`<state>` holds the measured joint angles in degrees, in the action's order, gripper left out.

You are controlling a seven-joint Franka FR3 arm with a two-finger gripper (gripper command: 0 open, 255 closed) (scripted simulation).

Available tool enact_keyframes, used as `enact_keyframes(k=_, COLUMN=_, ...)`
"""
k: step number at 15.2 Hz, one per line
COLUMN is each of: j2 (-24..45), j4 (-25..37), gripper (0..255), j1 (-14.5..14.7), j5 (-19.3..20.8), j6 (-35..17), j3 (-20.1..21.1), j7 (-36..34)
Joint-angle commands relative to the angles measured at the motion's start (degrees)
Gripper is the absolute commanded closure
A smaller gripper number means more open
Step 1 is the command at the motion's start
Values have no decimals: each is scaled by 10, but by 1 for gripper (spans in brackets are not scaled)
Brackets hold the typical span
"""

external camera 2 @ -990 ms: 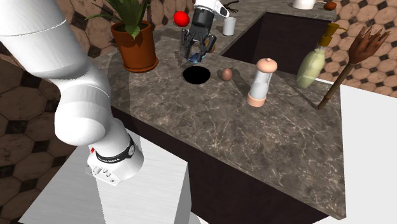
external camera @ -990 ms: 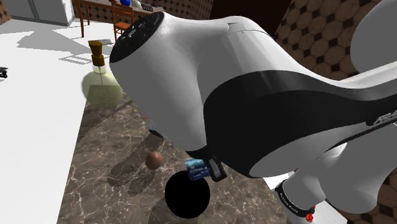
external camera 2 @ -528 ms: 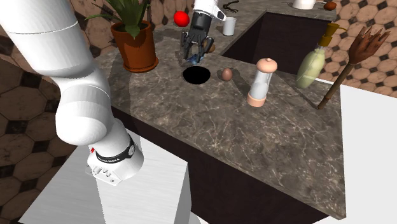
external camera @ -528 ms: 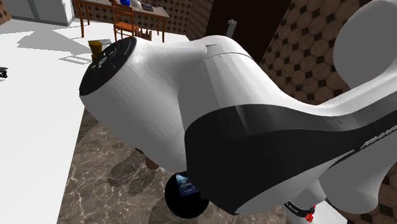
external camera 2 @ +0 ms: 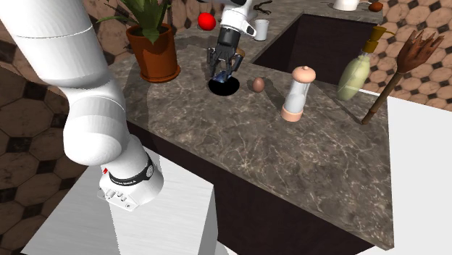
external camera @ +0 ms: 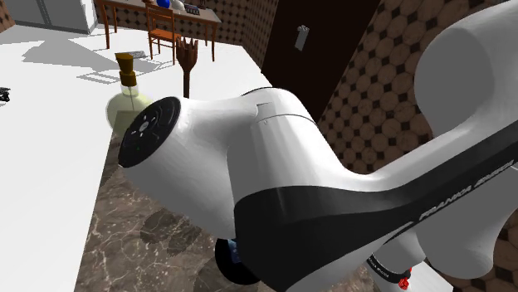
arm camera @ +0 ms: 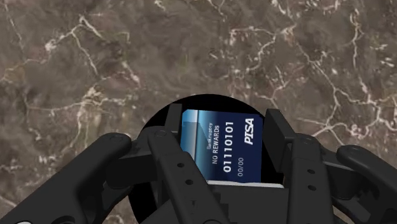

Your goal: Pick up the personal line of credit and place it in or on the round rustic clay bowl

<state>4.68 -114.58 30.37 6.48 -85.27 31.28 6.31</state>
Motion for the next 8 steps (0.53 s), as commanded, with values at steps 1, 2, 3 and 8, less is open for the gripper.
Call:
enact_keyframes(k=1, j2=10, j4=-7, gripper=255, j1=1, j5=4, j6=-15, j3=0, j7=-5)
enact_keyframes(k=2, j2=13, j4=-11, gripper=255, j1=1, j5=5, j6=-22, j3=0, j7=-7)
enact_keyframes(k=3, j2=19, j4=-18, gripper=255, j1=2, j5=7, j6=-33, j3=0, j7=-10)
enact_keyframes(k=8, j2=19, j4=-18, gripper=255, j1=2, j5=7, j6=-33, j3=0, j7=-10)
